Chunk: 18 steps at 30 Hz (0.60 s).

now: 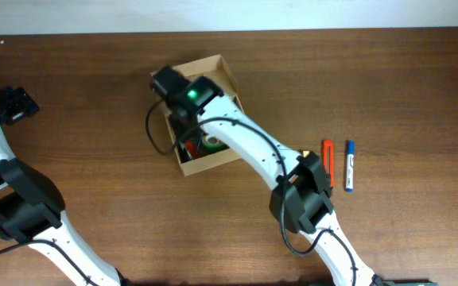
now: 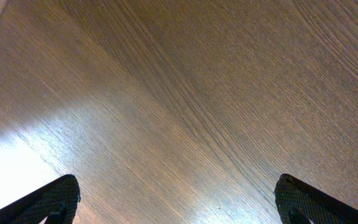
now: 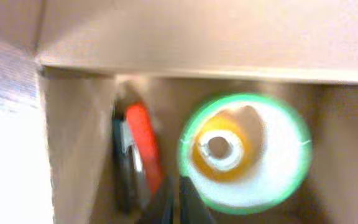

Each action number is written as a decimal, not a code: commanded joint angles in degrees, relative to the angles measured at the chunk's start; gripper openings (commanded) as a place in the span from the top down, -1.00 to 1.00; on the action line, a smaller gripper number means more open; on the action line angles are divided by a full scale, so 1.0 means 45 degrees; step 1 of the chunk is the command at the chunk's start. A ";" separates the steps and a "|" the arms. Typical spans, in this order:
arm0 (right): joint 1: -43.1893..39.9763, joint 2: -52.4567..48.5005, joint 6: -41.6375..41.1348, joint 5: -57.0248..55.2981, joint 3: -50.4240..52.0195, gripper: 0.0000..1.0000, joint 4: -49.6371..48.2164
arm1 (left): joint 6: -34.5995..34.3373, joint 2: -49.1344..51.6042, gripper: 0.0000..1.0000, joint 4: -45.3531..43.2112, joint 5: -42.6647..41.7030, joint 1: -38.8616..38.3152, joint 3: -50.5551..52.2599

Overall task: Pack container
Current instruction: 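Place the stapler into the box beside the tapes, release, then grasp the yellow highlighter with the right gripper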

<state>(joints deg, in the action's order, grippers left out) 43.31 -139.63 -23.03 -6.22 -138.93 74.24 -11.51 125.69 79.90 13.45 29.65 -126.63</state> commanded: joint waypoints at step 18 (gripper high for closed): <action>-0.6790 1.1696 0.0588 -0.1763 1.2347 0.92 0.1054 | 0.0199 -0.0219 -0.99 0.0010 -0.0049 0.0005 0.0034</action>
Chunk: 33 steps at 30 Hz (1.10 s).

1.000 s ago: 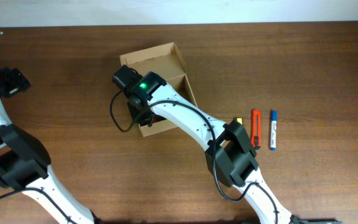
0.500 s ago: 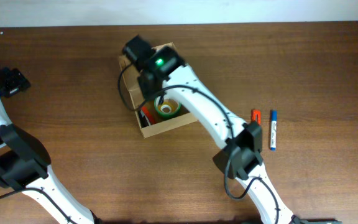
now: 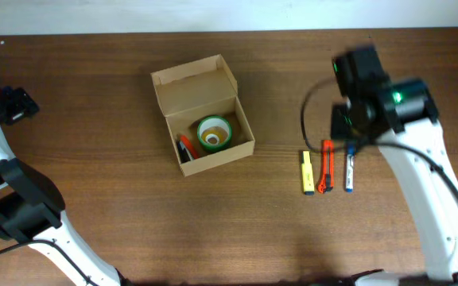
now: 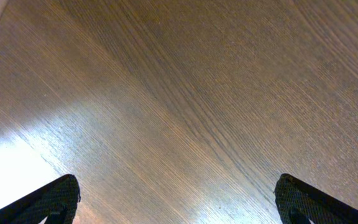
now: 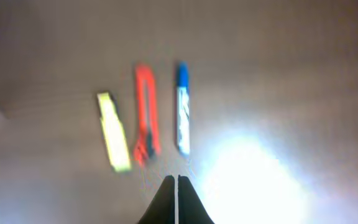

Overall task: Pack container
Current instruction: 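Grasp the yellow highlighter with the right gripper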

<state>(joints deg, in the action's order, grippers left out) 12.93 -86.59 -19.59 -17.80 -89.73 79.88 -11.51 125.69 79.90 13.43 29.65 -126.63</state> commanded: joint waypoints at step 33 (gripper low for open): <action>0.0185 -0.4163 0.1258 0.4634 0.5848 0.92 -0.7791 | 0.0204 -0.0219 -1.00 0.0010 -0.0044 0.0005 0.0034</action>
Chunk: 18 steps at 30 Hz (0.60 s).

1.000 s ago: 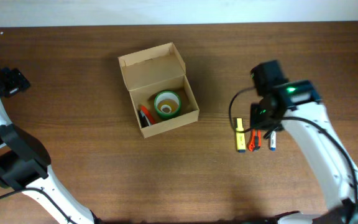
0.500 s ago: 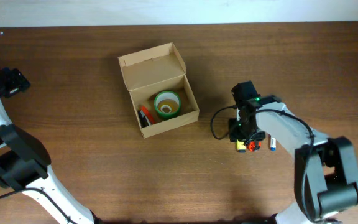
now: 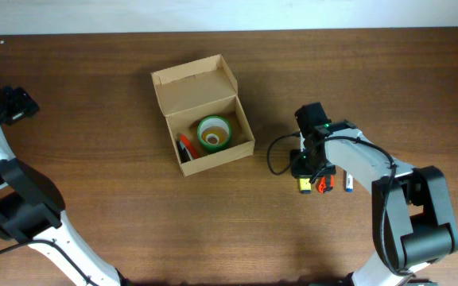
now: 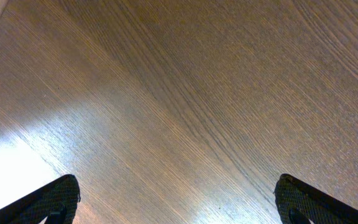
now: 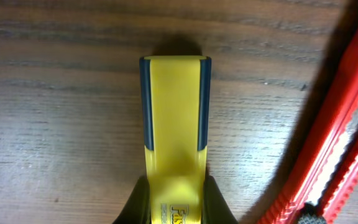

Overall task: Pack container
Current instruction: 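Grasp the yellow highlighter with the right gripper, then place the highlighter into the box next to the stapler, release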

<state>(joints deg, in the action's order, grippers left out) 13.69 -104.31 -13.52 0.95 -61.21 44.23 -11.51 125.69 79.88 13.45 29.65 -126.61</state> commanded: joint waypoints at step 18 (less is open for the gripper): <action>0.3201 -0.1132 -0.2589 -0.0117 -1.4139 0.92 0.6936 | 0.0199 -0.0219 -1.00 0.0015 -0.0049 0.0005 0.0029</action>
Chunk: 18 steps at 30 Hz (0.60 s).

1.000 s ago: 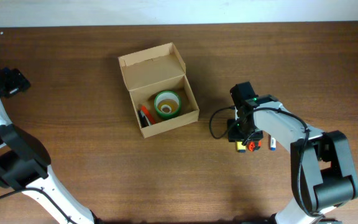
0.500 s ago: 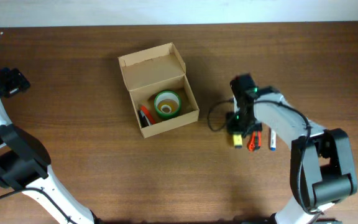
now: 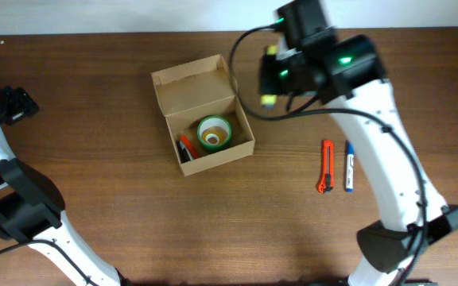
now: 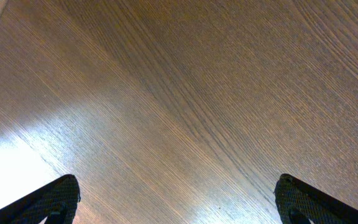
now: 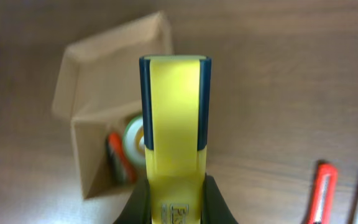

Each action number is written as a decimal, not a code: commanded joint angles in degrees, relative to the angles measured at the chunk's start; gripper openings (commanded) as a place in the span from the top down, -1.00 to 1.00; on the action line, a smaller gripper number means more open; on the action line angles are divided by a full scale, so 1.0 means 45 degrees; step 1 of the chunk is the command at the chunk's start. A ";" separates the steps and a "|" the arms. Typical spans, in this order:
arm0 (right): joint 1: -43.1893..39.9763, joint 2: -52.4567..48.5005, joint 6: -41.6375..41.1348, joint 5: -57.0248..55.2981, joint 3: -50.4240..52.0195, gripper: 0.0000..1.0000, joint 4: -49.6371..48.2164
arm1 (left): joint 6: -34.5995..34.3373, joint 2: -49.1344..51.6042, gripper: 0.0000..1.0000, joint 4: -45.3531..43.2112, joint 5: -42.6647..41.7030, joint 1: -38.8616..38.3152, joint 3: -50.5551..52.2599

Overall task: Pack container
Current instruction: 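Place the highlighter into the box next to the stapler, release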

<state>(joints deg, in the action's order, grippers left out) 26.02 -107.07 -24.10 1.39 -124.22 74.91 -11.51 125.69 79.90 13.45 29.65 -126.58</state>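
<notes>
My right gripper point(image 3: 275, 75) is shut on a yellow highlighter point(image 3: 267, 98) with dark blue sides and holds it in the air just right of the open cardboard box point(image 3: 193, 83). In the right wrist view the highlighter point(image 5: 174, 124) sticks out from between the fingers point(image 5: 138, 199), with the box point(image 5: 104, 68) below and to the left. Inside the box lie a green tape roll point(image 3: 213, 133) and a red item point(image 3: 186, 148). My left gripper point(image 4: 176, 202) hangs open over bare wood at the table's far left.
An orange cutter point(image 3: 324, 165) and a blue marker point(image 3: 349, 166) lie side by side on the table to the right of the box. The box flap stands up on its far side. The table's back edge runs close behind the box.
The yellow highlighter was on the table beside the orange cutter with my right gripper shut on it. Now it is held up in the air next to the box. The left arm is unchanged.
My right gripper was first down inside the box by the tape roll. Then it was above the yellow highlighter, orange cutter and blue marker on the right. Then it was shut on the highlighter on the table, and now holds it beside the box.
</notes>
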 commanded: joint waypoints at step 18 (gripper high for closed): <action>0.3716 -0.4653 0.0238 -0.3827 -0.0136 0.92 -0.1098 | 0.0199 -0.0219 -0.99 0.0010 -0.0049 0.0005 0.0024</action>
<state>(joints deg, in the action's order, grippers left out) 42.44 -127.46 -23.35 -14.13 -124.29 70.59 -11.51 125.69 79.90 13.45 29.65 -126.58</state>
